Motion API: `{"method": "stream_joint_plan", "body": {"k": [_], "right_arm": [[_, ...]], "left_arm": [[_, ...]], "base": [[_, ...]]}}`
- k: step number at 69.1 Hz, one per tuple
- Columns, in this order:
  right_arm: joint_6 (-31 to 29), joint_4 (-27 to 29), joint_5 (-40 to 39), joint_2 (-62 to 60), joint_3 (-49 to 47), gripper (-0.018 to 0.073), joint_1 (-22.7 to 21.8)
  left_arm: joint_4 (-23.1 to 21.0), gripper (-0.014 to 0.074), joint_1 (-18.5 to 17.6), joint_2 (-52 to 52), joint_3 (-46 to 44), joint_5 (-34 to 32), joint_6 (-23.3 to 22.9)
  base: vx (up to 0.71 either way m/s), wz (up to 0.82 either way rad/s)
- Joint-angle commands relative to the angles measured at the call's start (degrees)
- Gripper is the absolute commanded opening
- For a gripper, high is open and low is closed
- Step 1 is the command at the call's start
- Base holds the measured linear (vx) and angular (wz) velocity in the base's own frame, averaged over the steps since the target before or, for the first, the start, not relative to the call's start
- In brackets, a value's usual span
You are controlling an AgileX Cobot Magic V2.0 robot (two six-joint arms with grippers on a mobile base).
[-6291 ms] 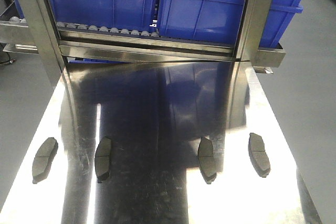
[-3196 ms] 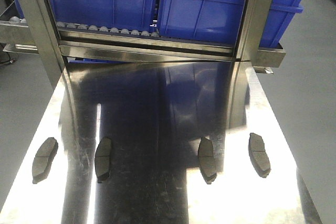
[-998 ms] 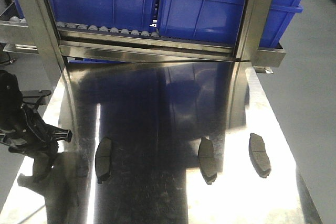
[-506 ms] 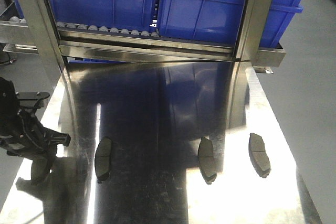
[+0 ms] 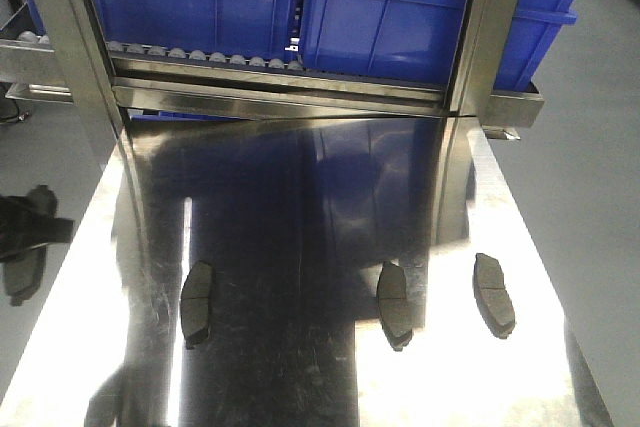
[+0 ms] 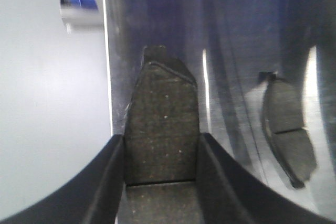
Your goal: Move and align brake pads A on conveyor
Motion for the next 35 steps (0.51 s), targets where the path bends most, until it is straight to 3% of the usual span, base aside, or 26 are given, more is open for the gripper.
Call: {"method": "stream_joint_plan", "body": {"k": [1,23,35], "right_arm": [[-0.41,-0.26,-4.36,-0.89,0.29,-0.0010,-0.18],[-0.41,-0.26,-4.36,-0.89,0.29,-0.0010,-0.18],[-0.41,-0.26,-4.36,-0.89,0.29,-0.0010,-0.18]], "left_arm": [[-0.32,-0.0007,-0.32,-10.87,2.95,-5.88,1.27],[-0.29,-0.0006,-0.32,-44.52,15.25,-9.88,1.14],[0.00,-0.0006,-0.32,-56.39,21.04,-10.97,1.14]], "base": [[0.00,0.00],[0.00,0.00],[0.00,0.00]]}}
